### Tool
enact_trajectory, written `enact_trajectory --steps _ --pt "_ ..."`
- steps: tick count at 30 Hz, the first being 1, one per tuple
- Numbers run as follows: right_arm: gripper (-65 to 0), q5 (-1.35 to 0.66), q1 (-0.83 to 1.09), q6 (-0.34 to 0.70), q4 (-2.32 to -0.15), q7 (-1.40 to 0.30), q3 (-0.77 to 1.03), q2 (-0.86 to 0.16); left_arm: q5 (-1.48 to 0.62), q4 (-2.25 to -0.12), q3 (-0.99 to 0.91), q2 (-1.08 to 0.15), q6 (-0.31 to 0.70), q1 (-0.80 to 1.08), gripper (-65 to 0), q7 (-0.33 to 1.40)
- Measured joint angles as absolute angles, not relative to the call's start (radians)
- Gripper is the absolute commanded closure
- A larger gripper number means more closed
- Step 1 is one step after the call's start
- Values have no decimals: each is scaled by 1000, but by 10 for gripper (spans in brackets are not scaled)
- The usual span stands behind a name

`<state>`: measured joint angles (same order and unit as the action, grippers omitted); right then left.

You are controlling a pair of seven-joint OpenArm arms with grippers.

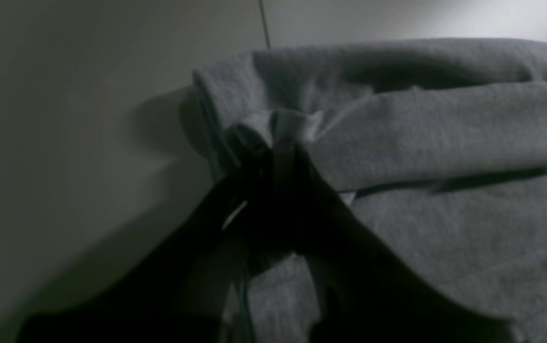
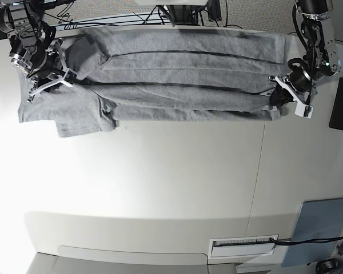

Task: Fold the T-shirt properly
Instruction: 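Move the right gripper along the folded edge and grasp the shirt corner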

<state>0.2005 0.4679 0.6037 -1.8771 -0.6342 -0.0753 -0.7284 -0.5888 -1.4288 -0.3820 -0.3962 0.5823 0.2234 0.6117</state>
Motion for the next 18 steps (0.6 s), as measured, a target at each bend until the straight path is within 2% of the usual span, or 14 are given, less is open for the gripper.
enact_trajectory --steps 12,18 --pt "-179 249 421 604 -1814 -578 -80 -720 -589 -1429 -382 -396 582 224 0 610" --pt "-67 246 404 604 -1814 -575 -80 -720 -589 -1429 -382 -396 582 224 0 610"
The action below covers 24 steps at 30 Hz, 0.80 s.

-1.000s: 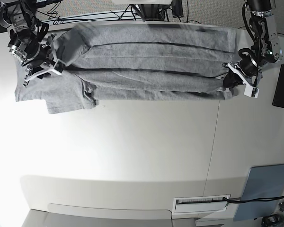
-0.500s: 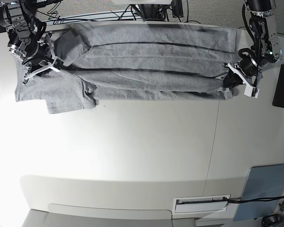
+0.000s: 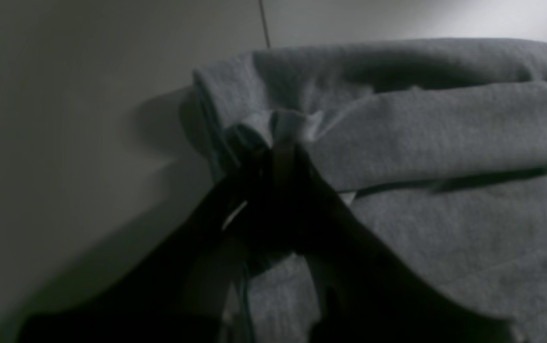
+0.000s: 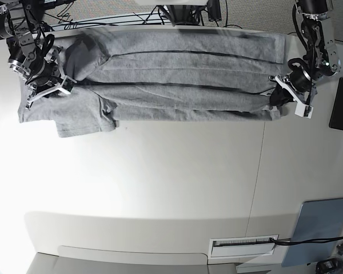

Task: Fold the T-shirt properly
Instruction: 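Move the right gripper along the folded edge and grasp the shirt corner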

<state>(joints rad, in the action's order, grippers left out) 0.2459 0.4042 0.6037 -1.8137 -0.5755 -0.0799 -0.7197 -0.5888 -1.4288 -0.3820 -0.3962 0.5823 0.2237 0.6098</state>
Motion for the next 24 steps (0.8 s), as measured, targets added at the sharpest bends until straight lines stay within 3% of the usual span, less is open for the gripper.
enact_trajectory --steps 4,12,24 --pt "0 236 404 603 -1814 -590 -80 -720 -589 -1429 -382 -396 582 224 0 610" --pt "0 184 404 547 -1966 -802 -80 -730 -589 -1429 -382 -396 582 224 0 610" --pt "0 183 478 547 -2022 -863 -80 -734 -589 -1429 -382 -400 583 223 0 614"
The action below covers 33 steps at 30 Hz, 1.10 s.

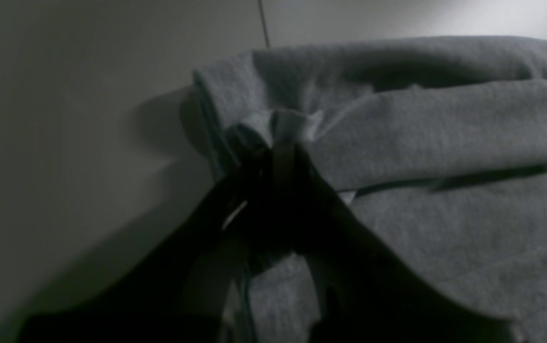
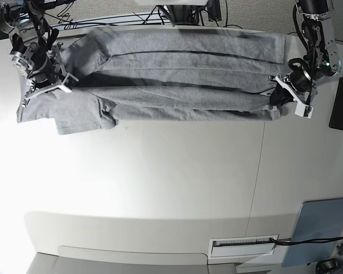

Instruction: Fold the T-shirt properly

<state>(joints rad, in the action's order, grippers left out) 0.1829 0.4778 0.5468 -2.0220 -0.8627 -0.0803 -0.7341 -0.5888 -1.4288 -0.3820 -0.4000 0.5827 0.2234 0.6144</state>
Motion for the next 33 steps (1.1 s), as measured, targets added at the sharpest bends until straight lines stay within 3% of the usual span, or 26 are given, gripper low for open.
enact_trajectory --steps 19,33 --pt "0 182 456 532 -2022 -863 -80 -734 -588 -1436 -382 -402 583 224 0 623" --pt "0 133 438 531 -2022 -864 -80 -734 -588 -1640 -382 -419 543 227 0 779"
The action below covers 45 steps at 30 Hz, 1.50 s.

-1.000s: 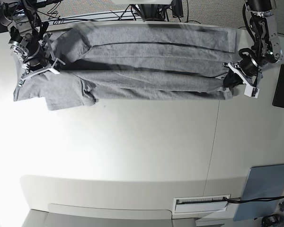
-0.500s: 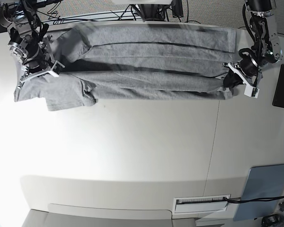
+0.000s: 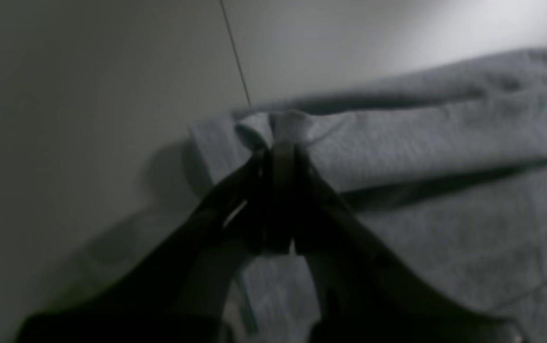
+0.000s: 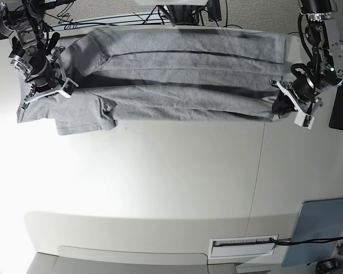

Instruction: Fold the T-shirt properly

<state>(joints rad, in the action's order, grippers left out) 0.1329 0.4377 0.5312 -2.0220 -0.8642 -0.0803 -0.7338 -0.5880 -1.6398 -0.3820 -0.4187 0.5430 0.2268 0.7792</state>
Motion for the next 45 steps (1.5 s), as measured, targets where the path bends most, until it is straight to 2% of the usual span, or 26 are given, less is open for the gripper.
enact_trajectory --steps 12,30,31,36,38,45 --pt "0 133 438 531 -2022 -865 -80 -734 -593 -1642 -382 -419 549 227 0 938" --pt "0 133 438 532 -2022 -864 -80 -734 -597 -1643 -382 -488 601 233 0 972" --pt "0 133 438 532 -2022 -864 -80 -734 -597 -1643 -382 -488 601 233 -16 976" --pt "0 133 438 532 -2022 -865 -80 -734 -595 -1643 -382 -489 600 233 -261 987" --pt "0 133 438 532 -2022 -865 -80 -734 -596 -1643 -382 -490 601 233 -321 987" --pt "0 132 429 520 -2022 -815 -80 -734 -606 -1643 -382 -491 601 232 -328 987"
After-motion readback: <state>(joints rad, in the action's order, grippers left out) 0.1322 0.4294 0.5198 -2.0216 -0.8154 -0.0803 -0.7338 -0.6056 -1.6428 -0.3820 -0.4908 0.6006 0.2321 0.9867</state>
